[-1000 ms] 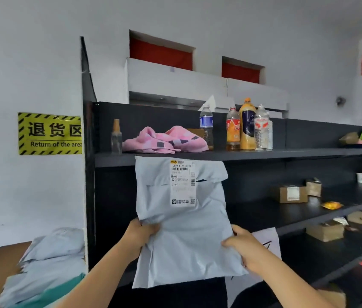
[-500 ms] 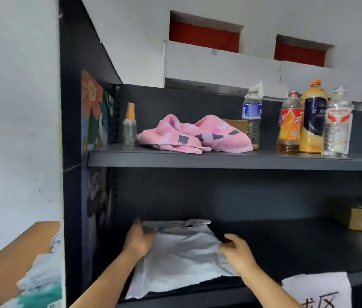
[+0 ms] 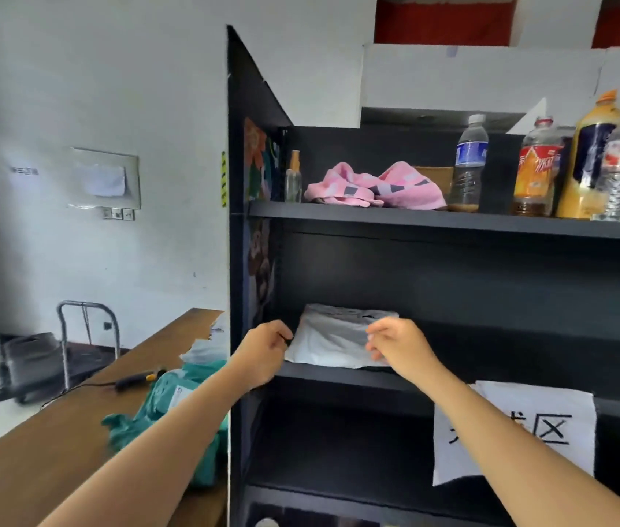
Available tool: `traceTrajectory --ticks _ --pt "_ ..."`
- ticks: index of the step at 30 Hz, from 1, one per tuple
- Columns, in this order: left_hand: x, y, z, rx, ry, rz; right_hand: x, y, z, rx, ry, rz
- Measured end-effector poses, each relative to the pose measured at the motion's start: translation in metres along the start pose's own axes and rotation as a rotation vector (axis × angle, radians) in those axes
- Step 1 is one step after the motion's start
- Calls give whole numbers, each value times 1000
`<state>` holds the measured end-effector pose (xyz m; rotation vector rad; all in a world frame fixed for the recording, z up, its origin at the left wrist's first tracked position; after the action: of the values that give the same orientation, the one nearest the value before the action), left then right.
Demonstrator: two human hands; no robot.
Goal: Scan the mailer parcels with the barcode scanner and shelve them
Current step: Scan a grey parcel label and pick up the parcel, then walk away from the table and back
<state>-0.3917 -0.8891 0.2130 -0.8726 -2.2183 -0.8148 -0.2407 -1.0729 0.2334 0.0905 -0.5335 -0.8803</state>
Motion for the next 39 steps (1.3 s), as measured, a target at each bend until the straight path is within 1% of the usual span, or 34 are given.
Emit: traceTrajectory --ticks 3,8,11,14,17,19,21,24,26,29,32,35,39 --pt "39 -67 0 22 122 -39 -24 -38 36 42 15 125" --pt "138 -148 19 223 217 -173 -92 -88 116 141 -97 401" --pt "202 -187 45 276 234 -249 -141 -114 163 227 -132 484" --pt "258 -225 81 367 314 -291 -196 -136 204 265 -90 562" --pt "305 -269 122 424 457 -290 -264 -157 244 278 -28 653" --pt "336 -300 155 443 510 -271 -319 -168 267 283 14 690" --pt "380 -330 192 467 558 -254 -382 -181 293 310 22 740" --pt "459 -369 246 535 603 -277 -479 -205 336 374 9 825" --pt "499 -381 269 567 608 -312 -519 -214 359 410 -5 853" --pt "560 -397 321 609 607 -366 -592 -216 399 428 28 899" --pt "601 -396 375 643 616 -364 -655 -206 434 452 40 906" --pt "631 -378 428 636 625 -350 -715 -185 455 474 14 894" --pt "670 -330 507 614 609 -342 -801 -139 472 560 -50 844"
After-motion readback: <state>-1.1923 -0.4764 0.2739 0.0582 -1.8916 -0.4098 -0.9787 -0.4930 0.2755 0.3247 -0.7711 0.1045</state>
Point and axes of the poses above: each hand's wrist, its own y-axis towards the middle knuckle, its own x-axis out of the back of the hand, z = x × y, the point moved 1 cm from there along y, towards the middle knuckle, and after that the axes turned 8 degrees about y, right-handed, at the moved point
